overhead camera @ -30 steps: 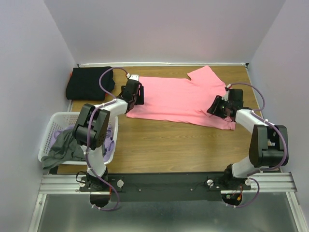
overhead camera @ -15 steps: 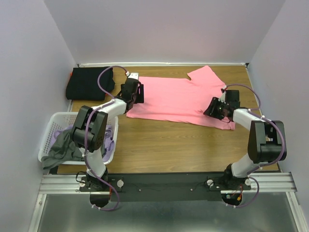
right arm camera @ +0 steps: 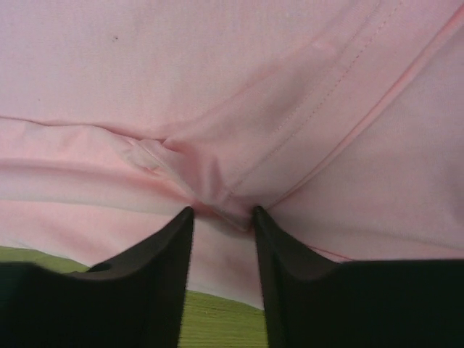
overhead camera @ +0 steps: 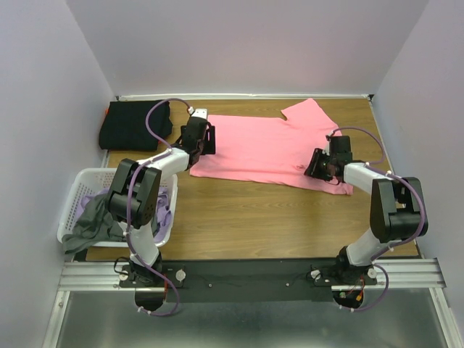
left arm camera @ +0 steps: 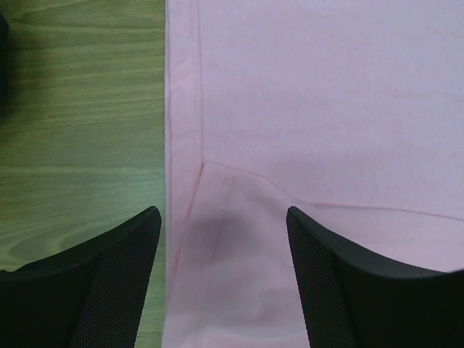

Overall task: Fold and stack the t-shirts
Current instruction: Fold the tshirt

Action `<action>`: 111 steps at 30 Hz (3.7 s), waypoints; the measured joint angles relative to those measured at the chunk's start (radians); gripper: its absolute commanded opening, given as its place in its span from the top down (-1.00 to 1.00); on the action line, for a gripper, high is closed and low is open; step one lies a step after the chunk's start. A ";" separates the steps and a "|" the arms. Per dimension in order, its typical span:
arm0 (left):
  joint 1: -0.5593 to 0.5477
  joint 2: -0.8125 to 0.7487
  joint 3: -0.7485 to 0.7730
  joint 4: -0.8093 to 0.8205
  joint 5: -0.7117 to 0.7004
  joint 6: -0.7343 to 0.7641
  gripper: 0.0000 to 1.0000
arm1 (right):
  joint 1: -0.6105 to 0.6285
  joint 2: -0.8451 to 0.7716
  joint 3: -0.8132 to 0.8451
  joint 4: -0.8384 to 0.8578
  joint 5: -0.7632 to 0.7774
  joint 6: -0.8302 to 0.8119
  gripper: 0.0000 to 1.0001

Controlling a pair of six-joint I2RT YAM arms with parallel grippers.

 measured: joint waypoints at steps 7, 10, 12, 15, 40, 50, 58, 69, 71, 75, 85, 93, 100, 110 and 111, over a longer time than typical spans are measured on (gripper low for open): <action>0.003 0.000 0.000 0.000 0.007 0.000 -0.56 | 0.005 0.006 0.006 -0.005 0.059 0.000 0.52; 0.005 0.000 0.000 0.000 0.010 0.000 -0.56 | 0.005 0.006 0.009 -0.008 0.076 0.001 0.65; 0.005 0.000 0.000 0.001 0.013 0.000 -0.56 | 0.005 0.006 0.011 -0.010 0.084 0.000 0.78; 0.005 0.000 0.000 0.001 0.020 0.000 -0.56 | 0.005 0.006 0.019 -0.014 0.091 0.000 0.94; 0.005 0.047 0.043 0.008 0.034 0.016 -0.56 | 0.072 0.255 0.344 -0.022 0.091 -0.043 0.79; 0.008 0.126 0.140 -0.038 0.021 0.023 -0.49 | 0.076 0.275 0.369 -0.023 0.091 -0.053 0.11; 0.010 0.187 0.200 -0.098 -0.023 0.024 -0.22 | 0.077 0.269 0.367 -0.023 0.092 -0.053 0.10; 0.010 0.234 0.235 -0.166 -0.057 0.026 0.20 | 0.076 0.257 0.356 -0.023 0.093 -0.053 0.10; 0.010 0.234 0.236 -0.169 -0.058 0.025 0.35 | 0.076 0.257 0.356 -0.023 0.092 -0.053 0.09; 0.010 0.235 0.238 -0.171 -0.062 0.024 0.78 | 0.076 0.257 0.352 -0.023 0.093 -0.053 0.09; 0.010 0.237 0.239 -0.172 -0.084 0.022 1.00 | 0.077 0.256 0.344 -0.023 0.108 -0.049 0.09; 0.017 0.231 0.230 -0.171 -0.099 0.019 1.00 | 0.076 0.264 0.344 -0.022 0.129 -0.037 0.08; 0.031 0.215 0.210 -0.168 -0.102 0.018 1.00 | 0.076 0.296 0.352 -0.018 0.141 -0.029 0.07; 0.045 0.182 0.196 -0.167 -0.111 0.018 1.00 | 0.075 0.319 0.378 -0.012 0.153 -0.024 0.07; 0.047 0.181 0.196 -0.167 -0.112 0.018 1.00 | 0.075 0.320 0.379 -0.012 0.153 -0.023 0.07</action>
